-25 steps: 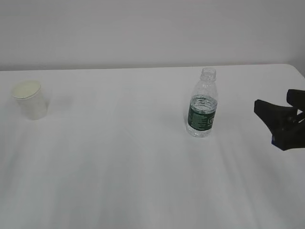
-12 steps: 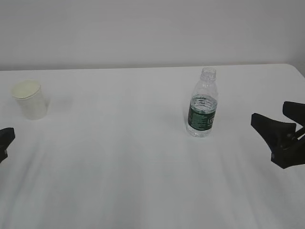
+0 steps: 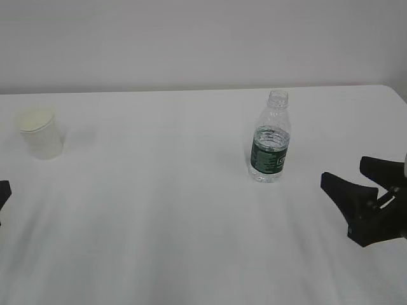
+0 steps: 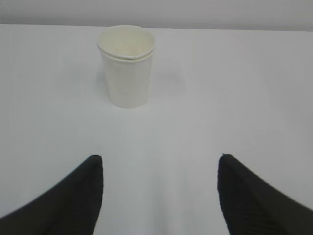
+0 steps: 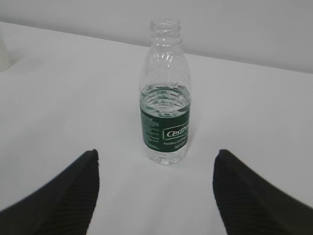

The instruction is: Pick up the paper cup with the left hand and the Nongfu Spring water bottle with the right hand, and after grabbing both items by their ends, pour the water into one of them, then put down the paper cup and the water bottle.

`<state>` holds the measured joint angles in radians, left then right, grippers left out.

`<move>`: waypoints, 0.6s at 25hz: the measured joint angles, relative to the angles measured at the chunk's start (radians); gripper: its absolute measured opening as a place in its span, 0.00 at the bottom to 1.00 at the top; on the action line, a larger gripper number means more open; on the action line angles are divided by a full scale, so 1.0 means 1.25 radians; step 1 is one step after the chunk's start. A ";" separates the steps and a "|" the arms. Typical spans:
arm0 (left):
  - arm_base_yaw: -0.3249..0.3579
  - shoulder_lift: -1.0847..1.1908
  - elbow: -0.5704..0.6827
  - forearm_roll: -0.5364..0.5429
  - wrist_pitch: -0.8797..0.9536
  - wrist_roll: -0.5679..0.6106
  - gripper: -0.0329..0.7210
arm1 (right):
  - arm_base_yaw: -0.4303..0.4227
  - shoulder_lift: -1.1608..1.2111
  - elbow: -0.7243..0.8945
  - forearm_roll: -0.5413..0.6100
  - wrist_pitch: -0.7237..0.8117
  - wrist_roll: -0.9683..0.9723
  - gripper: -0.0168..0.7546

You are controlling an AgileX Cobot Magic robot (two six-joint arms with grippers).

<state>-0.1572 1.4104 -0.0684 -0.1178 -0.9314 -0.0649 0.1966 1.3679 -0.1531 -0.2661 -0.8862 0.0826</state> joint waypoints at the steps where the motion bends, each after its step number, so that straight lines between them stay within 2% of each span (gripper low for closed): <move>1: 0.000 0.011 0.017 0.000 -0.031 -0.004 0.74 | 0.000 0.031 0.007 0.000 -0.039 -0.009 0.74; 5: 0.000 0.059 0.044 0.019 -0.119 -0.008 0.74 | 0.000 0.150 0.020 0.003 -0.179 -0.030 0.74; 9: 0.000 0.118 0.044 0.077 -0.155 -0.008 0.74 | 0.000 0.226 0.021 0.006 -0.192 -0.034 0.74; 15: 0.000 0.173 0.044 0.130 -0.167 -0.008 0.74 | 0.000 0.240 0.021 0.006 -0.199 -0.046 0.74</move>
<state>-0.1572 1.6261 -0.0132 0.0443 -1.1406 -0.0752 0.1966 1.6677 -0.1270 -0.2588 -1.1352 0.0248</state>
